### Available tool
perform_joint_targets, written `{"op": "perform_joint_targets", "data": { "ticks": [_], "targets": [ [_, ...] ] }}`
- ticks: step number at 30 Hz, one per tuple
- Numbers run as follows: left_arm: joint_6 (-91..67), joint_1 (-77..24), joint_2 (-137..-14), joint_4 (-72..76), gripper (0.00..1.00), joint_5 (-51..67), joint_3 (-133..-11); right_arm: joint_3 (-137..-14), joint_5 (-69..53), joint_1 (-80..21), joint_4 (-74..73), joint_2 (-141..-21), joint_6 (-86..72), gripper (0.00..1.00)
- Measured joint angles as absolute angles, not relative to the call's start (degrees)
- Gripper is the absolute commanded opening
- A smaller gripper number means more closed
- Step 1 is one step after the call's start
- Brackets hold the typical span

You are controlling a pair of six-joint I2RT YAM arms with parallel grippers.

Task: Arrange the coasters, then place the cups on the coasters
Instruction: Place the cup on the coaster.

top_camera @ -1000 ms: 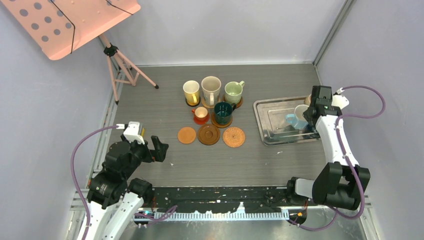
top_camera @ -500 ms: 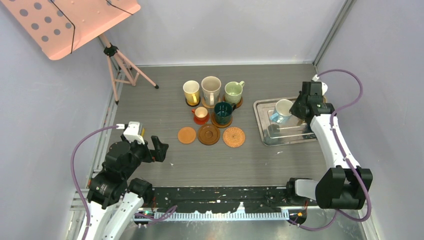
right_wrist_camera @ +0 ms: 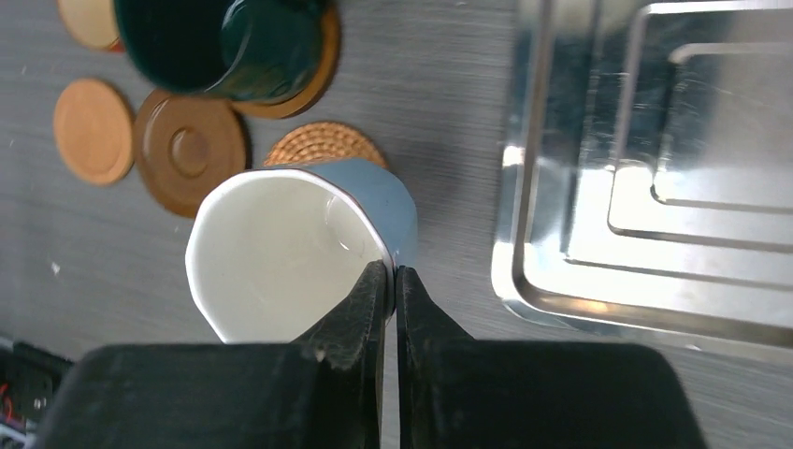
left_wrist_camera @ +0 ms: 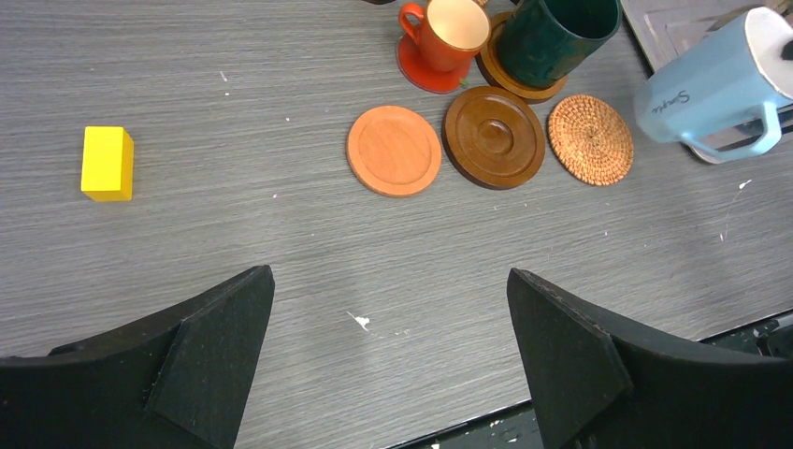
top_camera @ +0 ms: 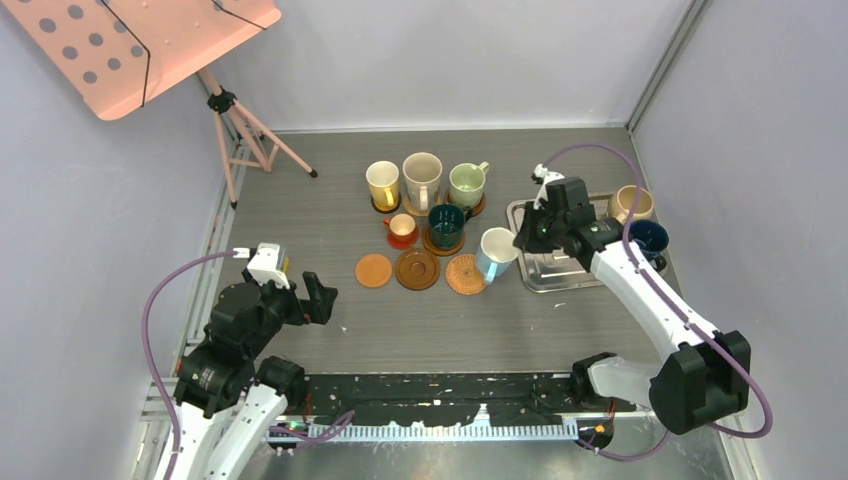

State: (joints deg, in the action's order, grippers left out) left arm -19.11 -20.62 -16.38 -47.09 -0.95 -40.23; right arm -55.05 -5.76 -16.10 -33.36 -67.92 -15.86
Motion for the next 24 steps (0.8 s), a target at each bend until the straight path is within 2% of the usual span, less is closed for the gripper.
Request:
{"op": "perform_joint_targets", "data": {
  "ticks": [12,24],
  "targets": [
    [-19.11,-20.62,-16.38,-47.09,0.99,-0.97,-40.23,-56.8,-8.45,-27.44,-31.24,-75.07,-13.32,0.05],
    [-19.11,-20.62,-16.38,-47.09,0.99,-0.95,-40.23,-60.18,-4.51,-30.81,-30.44,-77.76,-11.79,0.06]
  ]
}}
